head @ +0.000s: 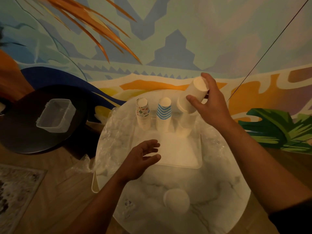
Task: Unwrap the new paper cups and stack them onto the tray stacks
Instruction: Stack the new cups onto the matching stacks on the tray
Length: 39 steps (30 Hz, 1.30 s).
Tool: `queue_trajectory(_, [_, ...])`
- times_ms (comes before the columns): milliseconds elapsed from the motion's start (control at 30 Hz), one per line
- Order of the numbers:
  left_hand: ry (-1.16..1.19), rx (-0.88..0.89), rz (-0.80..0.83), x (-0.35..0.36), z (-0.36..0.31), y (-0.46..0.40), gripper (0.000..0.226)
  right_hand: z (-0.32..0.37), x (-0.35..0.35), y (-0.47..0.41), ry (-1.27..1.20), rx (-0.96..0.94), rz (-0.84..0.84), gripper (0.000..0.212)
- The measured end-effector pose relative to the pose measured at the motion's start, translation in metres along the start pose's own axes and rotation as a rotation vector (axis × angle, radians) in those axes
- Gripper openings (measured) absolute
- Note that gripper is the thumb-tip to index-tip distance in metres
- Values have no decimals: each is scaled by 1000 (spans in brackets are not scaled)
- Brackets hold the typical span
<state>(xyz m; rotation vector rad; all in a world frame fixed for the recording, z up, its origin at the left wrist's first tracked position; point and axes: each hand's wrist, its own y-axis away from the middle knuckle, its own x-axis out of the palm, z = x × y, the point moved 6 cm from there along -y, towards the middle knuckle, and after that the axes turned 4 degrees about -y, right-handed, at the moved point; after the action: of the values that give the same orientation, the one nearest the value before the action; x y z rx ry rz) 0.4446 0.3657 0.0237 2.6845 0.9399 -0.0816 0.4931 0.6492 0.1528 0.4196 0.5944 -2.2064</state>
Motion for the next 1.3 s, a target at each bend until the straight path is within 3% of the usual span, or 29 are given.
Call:
queue_trajectory(433, [-36, -21, 24, 5, 9, 15, 50, -125, 49, 18, 238, 167, 145, 82])
queue_trajectory(1033, [-59, -18, 58, 12, 14, 24, 49, -120, 37, 13, 287, 182, 176, 92])
queue_trajectory(1167, [-84, -32, 76, 14, 22, 29, 47, -98, 27, 39, 292, 113, 152, 75])
queue_trajectory(1300, [-154, -45, 92, 20, 33, 36, 45, -68, 29, 91, 213, 69, 238, 52])
